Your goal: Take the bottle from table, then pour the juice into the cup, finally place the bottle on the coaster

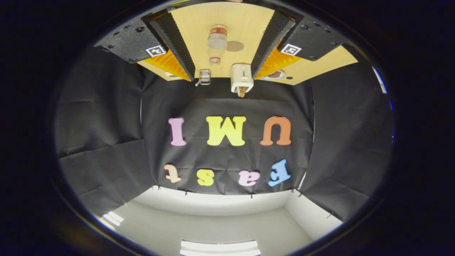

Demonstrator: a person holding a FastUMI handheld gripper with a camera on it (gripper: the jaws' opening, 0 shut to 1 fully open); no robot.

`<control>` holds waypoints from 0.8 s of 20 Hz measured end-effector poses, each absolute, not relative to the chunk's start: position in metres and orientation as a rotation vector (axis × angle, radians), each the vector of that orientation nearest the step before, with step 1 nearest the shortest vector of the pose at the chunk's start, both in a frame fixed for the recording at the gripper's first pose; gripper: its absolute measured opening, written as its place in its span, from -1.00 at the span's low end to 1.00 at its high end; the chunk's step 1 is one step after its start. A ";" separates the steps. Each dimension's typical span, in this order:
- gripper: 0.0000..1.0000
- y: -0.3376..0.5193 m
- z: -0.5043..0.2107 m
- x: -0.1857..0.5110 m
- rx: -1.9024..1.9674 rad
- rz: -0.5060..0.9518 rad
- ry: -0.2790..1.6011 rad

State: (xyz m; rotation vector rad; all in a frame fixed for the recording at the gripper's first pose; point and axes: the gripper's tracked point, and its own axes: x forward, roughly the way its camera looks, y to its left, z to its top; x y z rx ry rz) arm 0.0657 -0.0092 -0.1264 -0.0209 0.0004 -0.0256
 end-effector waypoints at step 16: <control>1.00 -0.033 -0.225 0.119 -0.027 -0.078 0.070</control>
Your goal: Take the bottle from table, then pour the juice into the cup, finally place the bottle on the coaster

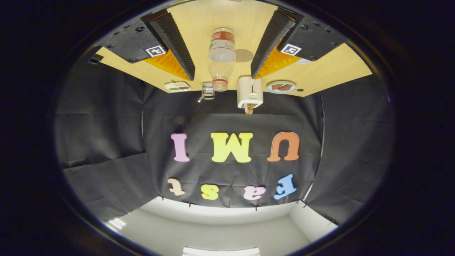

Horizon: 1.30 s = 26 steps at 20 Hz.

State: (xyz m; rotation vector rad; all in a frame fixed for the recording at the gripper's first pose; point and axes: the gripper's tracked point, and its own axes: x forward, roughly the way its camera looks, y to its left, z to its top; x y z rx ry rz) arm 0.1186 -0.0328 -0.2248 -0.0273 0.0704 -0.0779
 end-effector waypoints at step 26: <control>0.92 -0.052 -0.324 0.199 -0.063 -0.106 0.204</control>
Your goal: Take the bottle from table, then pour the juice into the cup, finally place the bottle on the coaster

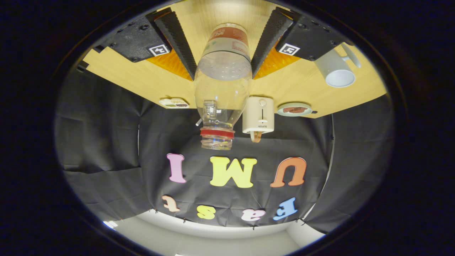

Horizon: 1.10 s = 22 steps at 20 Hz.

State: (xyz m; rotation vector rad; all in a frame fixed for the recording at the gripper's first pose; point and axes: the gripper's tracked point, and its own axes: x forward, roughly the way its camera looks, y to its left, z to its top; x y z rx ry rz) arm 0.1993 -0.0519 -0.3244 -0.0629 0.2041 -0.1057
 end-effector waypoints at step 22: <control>0.57 -0.079 -0.274 0.169 -0.198 -0.123 0.270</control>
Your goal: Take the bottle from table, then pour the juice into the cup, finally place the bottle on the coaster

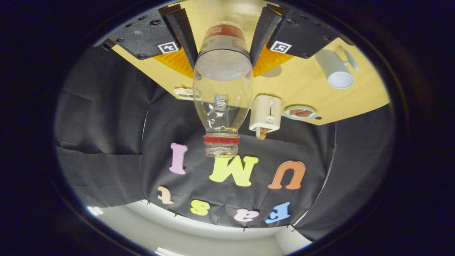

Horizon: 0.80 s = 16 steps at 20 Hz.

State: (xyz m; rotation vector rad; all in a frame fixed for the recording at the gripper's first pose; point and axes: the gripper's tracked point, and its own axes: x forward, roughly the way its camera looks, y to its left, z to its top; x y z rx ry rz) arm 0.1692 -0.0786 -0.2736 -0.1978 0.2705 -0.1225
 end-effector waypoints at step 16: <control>0.57 -0.040 -0.260 0.168 -0.680 -0.112 0.254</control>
